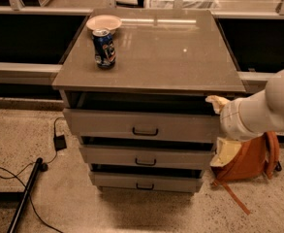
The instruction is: Open top drawer
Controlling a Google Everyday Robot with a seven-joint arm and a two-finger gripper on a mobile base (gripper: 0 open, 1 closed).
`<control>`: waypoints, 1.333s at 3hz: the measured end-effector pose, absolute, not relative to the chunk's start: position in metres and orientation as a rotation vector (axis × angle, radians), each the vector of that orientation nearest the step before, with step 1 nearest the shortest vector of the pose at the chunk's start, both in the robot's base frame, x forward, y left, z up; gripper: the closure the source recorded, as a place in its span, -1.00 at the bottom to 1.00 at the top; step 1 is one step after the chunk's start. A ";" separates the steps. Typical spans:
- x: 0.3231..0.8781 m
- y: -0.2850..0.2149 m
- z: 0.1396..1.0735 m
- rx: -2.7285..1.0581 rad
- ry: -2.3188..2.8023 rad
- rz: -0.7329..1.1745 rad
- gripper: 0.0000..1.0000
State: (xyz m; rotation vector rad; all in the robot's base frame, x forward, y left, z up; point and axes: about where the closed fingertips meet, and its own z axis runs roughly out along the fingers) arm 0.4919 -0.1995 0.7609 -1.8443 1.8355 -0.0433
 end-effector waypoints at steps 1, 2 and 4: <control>0.510 -0.197 0.740 -1.842 1.730 -0.160 -1.00; 0.522 -0.197 0.748 -1.807 1.700 -0.214 -1.00; 0.529 -0.190 0.704 -1.929 1.576 -0.250 -1.00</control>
Offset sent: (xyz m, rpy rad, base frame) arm 0.0141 0.0020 -0.0177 -0.0178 -0.0970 0.0264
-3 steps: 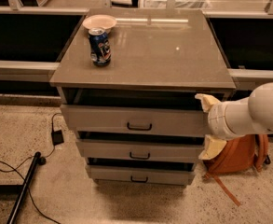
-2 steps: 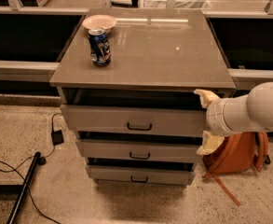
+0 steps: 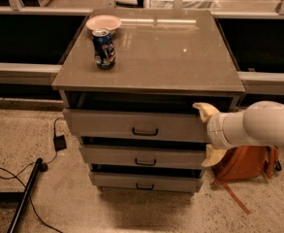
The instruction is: Open top drawer
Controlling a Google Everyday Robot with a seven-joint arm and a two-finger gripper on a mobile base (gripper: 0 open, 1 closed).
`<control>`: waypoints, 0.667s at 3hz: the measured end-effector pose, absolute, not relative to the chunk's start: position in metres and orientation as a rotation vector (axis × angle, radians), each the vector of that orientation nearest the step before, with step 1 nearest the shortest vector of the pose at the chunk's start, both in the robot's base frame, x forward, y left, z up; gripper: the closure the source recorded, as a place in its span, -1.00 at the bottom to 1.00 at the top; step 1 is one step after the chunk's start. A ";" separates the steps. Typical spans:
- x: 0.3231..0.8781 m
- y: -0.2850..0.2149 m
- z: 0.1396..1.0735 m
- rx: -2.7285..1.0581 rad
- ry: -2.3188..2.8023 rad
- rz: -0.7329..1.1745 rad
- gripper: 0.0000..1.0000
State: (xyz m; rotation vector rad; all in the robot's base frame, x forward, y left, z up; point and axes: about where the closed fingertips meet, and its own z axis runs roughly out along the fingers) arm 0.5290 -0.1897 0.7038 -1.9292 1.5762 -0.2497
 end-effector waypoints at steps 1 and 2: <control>0.539 -0.192 0.685 -1.980 1.534 -0.269 -1.00; 0.552 -0.193 0.677 -1.997 1.536 -0.246 -1.00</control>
Offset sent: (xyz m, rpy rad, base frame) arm 0.0406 -0.0075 -0.0338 -0.0352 0.0382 0.0600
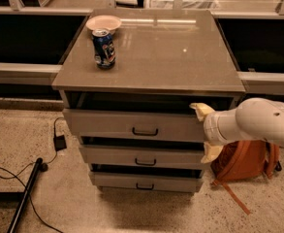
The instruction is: Open top drawer
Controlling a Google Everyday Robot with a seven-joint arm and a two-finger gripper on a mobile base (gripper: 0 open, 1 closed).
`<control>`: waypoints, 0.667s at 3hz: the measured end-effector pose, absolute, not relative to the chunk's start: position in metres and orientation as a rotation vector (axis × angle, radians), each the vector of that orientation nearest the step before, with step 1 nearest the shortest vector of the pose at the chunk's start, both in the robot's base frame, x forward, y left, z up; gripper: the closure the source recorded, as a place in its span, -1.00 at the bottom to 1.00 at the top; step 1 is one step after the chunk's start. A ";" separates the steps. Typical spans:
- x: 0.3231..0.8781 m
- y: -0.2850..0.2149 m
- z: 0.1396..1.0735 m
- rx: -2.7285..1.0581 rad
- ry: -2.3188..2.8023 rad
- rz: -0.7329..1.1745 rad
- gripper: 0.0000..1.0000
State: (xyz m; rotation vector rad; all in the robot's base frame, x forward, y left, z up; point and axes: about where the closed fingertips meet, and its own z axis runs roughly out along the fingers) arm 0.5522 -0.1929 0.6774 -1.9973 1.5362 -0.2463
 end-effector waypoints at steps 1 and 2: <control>0.566 -0.191 0.672 -2.019 1.571 -0.217 -1.00; 0.577 -0.188 0.661 -2.040 1.613 -0.187 -1.00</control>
Offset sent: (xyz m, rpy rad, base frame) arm 0.0388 0.0085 -0.0281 -0.0435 0.1449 -0.0357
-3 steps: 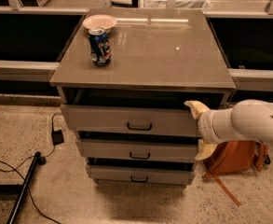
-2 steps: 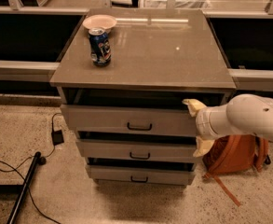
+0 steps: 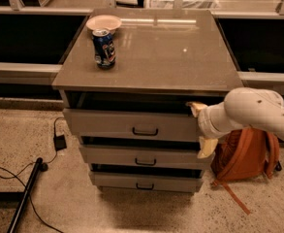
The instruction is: Open top drawer
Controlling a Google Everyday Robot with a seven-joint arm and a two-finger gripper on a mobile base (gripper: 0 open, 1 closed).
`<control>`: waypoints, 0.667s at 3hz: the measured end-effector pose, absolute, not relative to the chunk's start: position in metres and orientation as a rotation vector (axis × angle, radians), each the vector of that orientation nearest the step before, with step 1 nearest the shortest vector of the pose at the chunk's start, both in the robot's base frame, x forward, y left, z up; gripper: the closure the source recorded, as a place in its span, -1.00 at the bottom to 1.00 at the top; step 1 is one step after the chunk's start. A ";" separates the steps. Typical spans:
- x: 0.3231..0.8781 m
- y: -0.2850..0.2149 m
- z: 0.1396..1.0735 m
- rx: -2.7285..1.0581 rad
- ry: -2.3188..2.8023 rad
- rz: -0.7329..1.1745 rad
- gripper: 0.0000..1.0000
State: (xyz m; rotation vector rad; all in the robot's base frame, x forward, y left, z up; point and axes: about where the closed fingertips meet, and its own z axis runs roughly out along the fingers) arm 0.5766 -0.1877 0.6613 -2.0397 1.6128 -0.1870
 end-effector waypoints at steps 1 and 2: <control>0.582 -0.185 0.653 -2.054 1.654 -0.162 -1.00; 0.582 -0.183 0.649 -2.054 1.675 -0.133 -0.64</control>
Offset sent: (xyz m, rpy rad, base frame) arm 0.0059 0.0054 -0.0147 0.0027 0.0926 -0.0312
